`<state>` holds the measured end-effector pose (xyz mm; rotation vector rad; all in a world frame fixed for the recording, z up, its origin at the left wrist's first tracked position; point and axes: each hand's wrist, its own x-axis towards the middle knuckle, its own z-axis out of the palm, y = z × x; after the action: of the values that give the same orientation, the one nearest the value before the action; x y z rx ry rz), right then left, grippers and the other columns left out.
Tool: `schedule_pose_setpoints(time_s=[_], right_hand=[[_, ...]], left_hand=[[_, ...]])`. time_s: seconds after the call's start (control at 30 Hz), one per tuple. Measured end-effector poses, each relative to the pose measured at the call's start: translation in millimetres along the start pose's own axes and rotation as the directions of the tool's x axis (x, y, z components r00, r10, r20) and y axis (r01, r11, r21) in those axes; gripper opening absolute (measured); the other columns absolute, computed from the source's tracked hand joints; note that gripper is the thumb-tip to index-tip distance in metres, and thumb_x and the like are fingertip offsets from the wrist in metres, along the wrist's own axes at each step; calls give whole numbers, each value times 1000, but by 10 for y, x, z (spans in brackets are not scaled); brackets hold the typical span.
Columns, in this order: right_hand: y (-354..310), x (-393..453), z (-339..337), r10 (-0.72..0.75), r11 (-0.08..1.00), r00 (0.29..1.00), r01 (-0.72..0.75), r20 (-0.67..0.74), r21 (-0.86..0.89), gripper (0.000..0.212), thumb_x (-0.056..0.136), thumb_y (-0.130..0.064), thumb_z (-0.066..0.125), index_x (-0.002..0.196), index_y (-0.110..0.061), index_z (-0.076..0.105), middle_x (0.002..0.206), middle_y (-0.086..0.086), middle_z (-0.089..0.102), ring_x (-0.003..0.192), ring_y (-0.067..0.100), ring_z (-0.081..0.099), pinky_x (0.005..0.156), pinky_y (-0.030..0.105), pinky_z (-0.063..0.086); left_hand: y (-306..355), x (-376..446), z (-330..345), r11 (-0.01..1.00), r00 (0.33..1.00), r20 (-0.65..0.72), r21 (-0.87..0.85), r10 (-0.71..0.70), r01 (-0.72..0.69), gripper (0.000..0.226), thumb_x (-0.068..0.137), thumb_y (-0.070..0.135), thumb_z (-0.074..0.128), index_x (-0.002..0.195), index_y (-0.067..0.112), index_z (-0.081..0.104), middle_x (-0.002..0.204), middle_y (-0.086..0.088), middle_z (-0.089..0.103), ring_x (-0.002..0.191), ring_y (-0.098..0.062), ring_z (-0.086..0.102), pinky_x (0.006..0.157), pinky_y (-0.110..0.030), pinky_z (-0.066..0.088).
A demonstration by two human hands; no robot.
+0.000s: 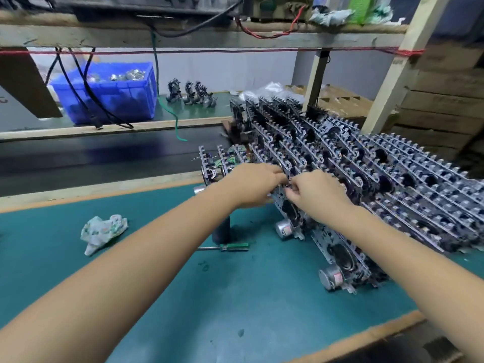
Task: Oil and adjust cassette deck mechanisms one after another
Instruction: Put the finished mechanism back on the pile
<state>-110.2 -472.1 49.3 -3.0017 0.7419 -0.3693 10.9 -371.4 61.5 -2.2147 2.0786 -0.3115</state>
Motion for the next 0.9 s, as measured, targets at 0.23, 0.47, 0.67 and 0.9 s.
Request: schedule_pose_setpoints(time_s=[0.23, 0.47, 0.67, 0.9], right_hand=[[37, -52, 44, 7, 987, 994, -24, -110, -157, 33, 97, -39, 45, 73, -17, 52, 59, -2, 44, 59, 23, 44, 51, 30, 25], [17, -71, 48, 22, 965, 992, -53, -123, -255, 31, 97, -35, 40, 79, -17, 57, 66, 0, 51, 61, 22, 45, 46, 26, 22], [47, -36, 53, 36, 972, 996, -54, -84, -228, 31, 98, -33, 38, 76, -16, 53, 66, 0, 47, 61, 22, 47, 48, 26, 24], [-92, 8, -5, 6, 925, 997, -35, -77, -377, 22, 98, -28, 40, 103, -12, 55, 73, 0, 53, 63, 21, 48, 49, 26, 27]], left_hand=[[212, -12, 253, 988, 992, -82, -130, -93, 82, 91, 67, 58, 74, 134, 11, 33, 133, -1, 38, 115, -17, 47, 71, -31, 47], [389, 11, 412, 948, 969, -197, -307, -150, 84, 86, 68, 45, 80, 131, 7, 35, 134, -4, 38, 121, -17, 39, 87, -28, 42], [404, 78, 388, 862, 979, -146, -505, -146, 53, 83, 66, 24, 85, 128, 0, 35, 130, -10, 40, 118, -18, 41, 90, -34, 42], [436, 31, 487, 912, 957, -146, -367, -252, 184, 100, 78, 39, 74, 148, 3, 11, 158, -10, 10, 145, -20, 10, 113, -29, 25]])
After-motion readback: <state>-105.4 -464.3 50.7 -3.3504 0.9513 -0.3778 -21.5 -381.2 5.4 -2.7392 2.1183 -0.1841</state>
